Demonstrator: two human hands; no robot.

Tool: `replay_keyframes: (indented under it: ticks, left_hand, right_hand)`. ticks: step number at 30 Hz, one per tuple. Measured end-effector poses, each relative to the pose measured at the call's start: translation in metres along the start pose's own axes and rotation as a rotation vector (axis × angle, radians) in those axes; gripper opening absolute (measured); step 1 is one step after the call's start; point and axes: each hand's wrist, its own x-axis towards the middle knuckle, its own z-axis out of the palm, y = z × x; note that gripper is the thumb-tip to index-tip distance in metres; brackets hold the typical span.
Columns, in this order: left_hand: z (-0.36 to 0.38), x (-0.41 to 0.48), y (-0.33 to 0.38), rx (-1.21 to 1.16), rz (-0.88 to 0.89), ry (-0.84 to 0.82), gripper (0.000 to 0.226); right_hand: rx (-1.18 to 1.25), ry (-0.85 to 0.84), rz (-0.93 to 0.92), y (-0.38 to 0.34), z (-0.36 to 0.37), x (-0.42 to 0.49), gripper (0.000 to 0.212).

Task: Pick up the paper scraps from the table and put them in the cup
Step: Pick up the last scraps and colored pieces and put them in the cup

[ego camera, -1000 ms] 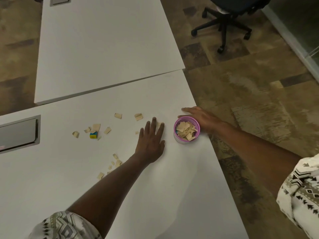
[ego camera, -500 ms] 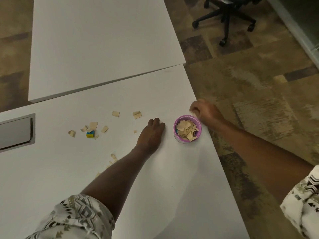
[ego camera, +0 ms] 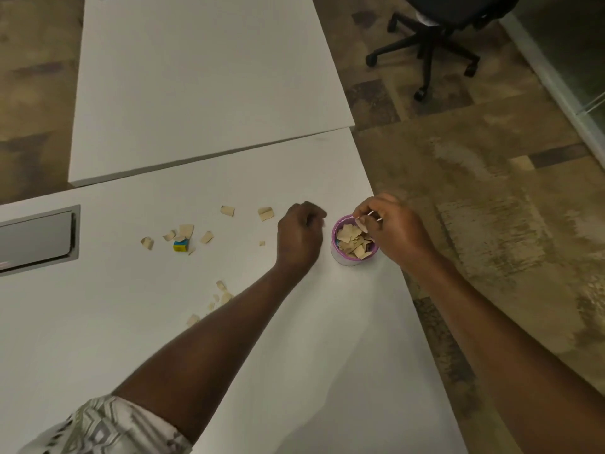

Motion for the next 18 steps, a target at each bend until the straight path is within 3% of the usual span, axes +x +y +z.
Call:
replay_keyframes:
  ticks: [4,7,11,14,18]
  left_hand:
    - [0.002,-0.020,0.030,-0.026,0.122,-0.046,0.021]
    - [0.003,-0.033,0.034,-0.004,0.168,-0.146,0.036]
    - [-0.005,-0.049,0.025,0.041,0.233,-0.125,0.041]
    - [-0.023,-0.057,0.000,0.101,0.212,-0.081,0.029]
    - [-0.064,-0.057,-0.058,0.256,0.108,-0.015,0.028]
  right_hand:
    - [-0.064,0.034,-0.050,-0.008,0.003,-0.012,0.017]
    - [-0.051,0.065,-0.002,-0.014,0.001,-0.018,0.016]
    - [-0.101,0.185,0.030,-0.023,-0.001,-0.030,0.019]
    - [-0.072,0.249,-0.060,-0.042,0.009,-0.041,0.023]
    - [0.000,0.161,-0.203,-0.076,0.047,-0.040,0.022]
